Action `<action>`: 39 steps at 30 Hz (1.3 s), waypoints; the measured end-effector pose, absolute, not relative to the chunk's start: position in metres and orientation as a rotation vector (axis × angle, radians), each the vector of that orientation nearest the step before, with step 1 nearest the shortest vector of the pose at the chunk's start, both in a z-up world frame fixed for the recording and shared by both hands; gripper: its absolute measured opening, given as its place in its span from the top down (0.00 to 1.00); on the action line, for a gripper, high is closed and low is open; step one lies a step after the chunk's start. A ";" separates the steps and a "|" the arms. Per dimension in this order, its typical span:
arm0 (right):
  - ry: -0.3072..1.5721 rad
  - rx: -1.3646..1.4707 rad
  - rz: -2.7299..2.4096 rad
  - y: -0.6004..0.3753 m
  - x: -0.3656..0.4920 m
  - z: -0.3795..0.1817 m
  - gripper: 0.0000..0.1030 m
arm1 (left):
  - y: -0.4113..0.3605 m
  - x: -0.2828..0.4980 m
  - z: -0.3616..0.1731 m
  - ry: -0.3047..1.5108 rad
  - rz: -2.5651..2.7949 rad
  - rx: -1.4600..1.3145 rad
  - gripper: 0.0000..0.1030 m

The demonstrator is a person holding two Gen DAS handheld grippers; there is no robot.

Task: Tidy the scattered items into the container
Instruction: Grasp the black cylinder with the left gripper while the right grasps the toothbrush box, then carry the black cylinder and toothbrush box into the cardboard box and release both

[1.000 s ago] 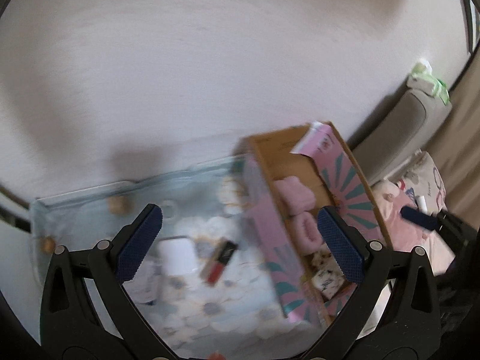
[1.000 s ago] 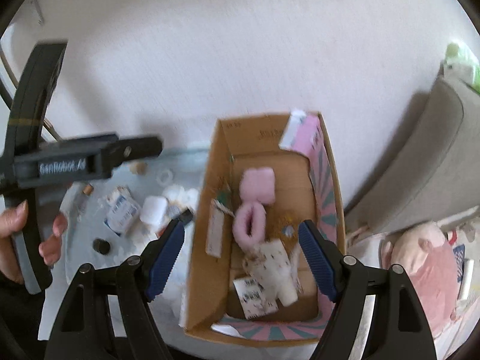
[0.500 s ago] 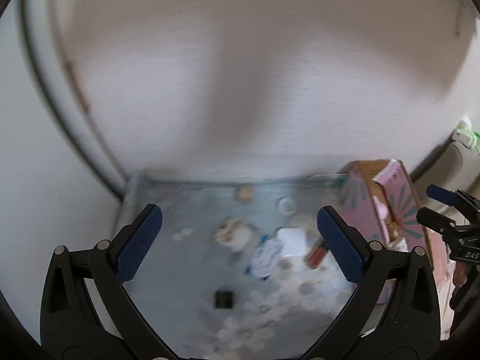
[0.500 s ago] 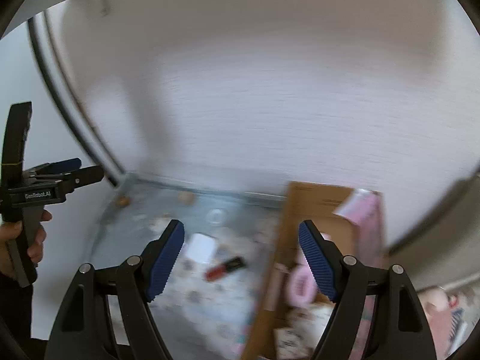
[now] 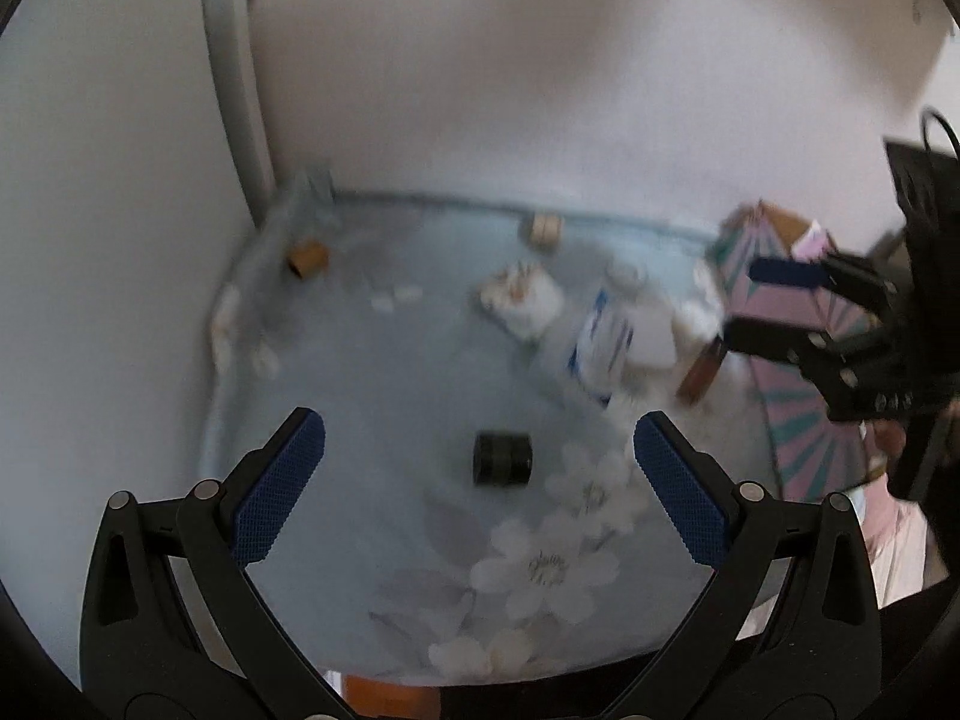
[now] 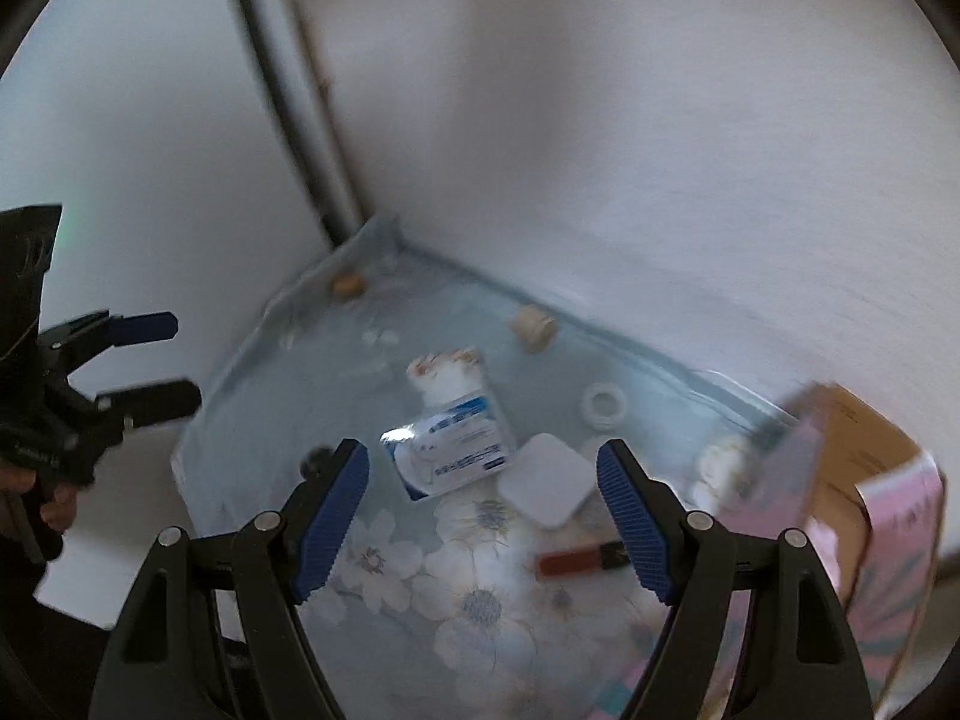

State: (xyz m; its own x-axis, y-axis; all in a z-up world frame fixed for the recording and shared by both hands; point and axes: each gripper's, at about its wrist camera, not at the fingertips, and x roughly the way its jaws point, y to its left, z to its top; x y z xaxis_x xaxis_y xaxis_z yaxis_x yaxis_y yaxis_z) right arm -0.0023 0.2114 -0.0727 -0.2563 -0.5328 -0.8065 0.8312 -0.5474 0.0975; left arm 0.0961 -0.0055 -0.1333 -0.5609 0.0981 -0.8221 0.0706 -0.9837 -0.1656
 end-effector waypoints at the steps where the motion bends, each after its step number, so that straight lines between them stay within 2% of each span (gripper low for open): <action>1: 0.459 1.045 -1.881 0.203 -0.001 -0.084 0.27 | -0.005 0.097 -0.143 -0.286 2.734 -1.464 0.00; 3: 0.458 1.046 -1.855 0.194 -0.004 -0.100 0.27 | -0.002 0.097 -0.160 -0.279 2.717 -1.450 0.00; 6: 0.458 1.047 -1.792 0.180 -0.010 -0.123 0.15 | 0.005 0.088 -0.185 -0.238 2.686 -1.460 0.00; 9: 0.499 1.005 -1.763 0.166 -0.008 -0.136 0.12 | 0.014 0.080 -0.203 -0.191 2.657 -1.453 0.00; 12: 0.550 0.968 -1.733 0.153 -0.009 -0.146 0.01 | 0.019 0.074 -0.217 -0.156 2.643 -1.447 0.00; 18: 0.711 0.934 -1.684 0.132 -0.009 -0.167 0.01 | 0.021 0.069 -0.231 -0.140 2.625 -1.436 0.04; 22: 0.780 0.967 -1.639 0.124 -0.011 -0.180 0.01 | 0.022 0.065 -0.238 -0.124 2.606 -1.447 0.19; 25: 0.772 0.982 -1.602 0.123 -0.013 -0.182 0.01 | 0.023 0.064 -0.241 -0.095 2.599 -1.457 0.40; 26: 0.785 0.978 -1.598 0.122 -0.012 -0.183 0.01 | 0.023 0.065 -0.240 -0.082 2.603 -1.451 0.52; 28: 0.821 0.971 -1.583 0.118 -0.011 -0.188 0.01 | 0.022 0.065 -0.239 -0.072 2.609 -1.452 0.66; 29: 0.846 0.973 -1.587 0.116 -0.011 -0.191 0.02 | 0.020 0.066 -0.239 -0.080 2.609 -1.451 0.70; 31: 0.882 0.966 -1.592 0.115 -0.009 -0.195 0.16 | 0.017 0.066 -0.239 -0.098 2.608 -1.455 0.70; 39: 0.875 0.933 -1.638 0.121 -0.008 -0.174 0.16 | 0.011 0.073 -0.217 -0.102 2.622 -1.452 0.72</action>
State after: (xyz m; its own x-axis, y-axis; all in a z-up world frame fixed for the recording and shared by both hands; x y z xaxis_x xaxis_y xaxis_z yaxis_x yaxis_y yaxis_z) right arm -0.0083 0.1213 -0.1736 -0.1861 -0.4077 -0.8939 0.9698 -0.2223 -0.1005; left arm 0.0726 0.0108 -0.2173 -0.5233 0.1569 -0.8376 -0.0914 -0.9876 -0.1279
